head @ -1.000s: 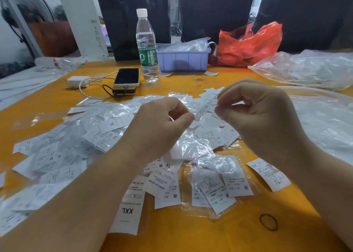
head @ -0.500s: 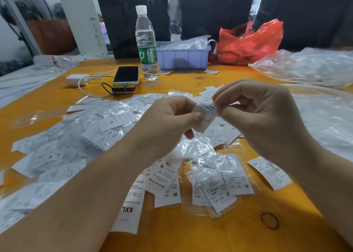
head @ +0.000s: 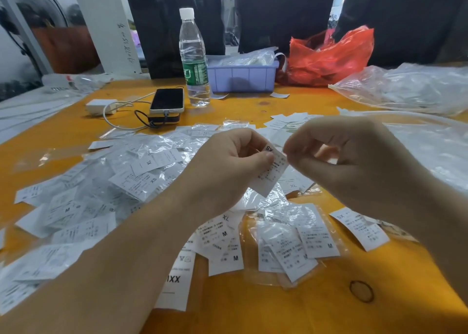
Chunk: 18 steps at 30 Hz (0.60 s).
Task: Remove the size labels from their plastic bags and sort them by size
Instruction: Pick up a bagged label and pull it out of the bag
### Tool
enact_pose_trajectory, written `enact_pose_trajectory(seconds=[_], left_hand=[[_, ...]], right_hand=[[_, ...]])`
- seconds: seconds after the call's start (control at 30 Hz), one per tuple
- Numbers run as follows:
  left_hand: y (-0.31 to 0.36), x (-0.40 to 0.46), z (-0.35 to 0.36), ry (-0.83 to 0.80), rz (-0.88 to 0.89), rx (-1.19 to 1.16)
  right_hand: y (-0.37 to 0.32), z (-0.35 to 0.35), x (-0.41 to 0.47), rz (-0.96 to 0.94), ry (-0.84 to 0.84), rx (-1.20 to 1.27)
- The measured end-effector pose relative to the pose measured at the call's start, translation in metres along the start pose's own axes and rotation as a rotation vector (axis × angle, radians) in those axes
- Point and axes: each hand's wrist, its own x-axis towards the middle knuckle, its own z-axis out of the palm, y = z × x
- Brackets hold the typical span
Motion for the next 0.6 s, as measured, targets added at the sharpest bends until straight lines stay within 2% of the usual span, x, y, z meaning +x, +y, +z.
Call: enact_pose_trajectory(seconds=[0.07, 0.23, 0.3, 0.37, 0.43, 0.5, 0.6], left_hand=[[0.001, -0.001, 0.002, -0.006, -0.007, 0.002], [0.002, -0.004, 0.006, -0.001, 0.02, 0.057], [0.003, -0.005, 0.008, 0.005, 0.037, 0.085], [0.004, -0.007, 0.01, 0.01, 0.048, 0.1], [0.005, -0.009, 0.013, 0.013, 0.054, 0.114], [0.006, -0.01, 0.016, 0.013, 0.053, 0.125], [0.004, -0.01, 0.019, 0.017, 0.064, 0.139]], right_hand=[[0.001, -0.011, -0.006, 0.016, -0.071, -0.166], [-0.003, -0.028, -0.026, -0.08, 0.214, -0.388], [-0.004, -0.036, -0.036, -0.04, 0.245, -0.46], [-0.003, -0.044, -0.043, 0.087, 0.151, -0.518], [0.0, -0.046, -0.05, 0.263, -0.026, -0.538], [0.005, -0.045, -0.059, 0.319, -0.14, -0.521], [0.009, -0.044, -0.069, 0.289, -0.061, -0.455]])
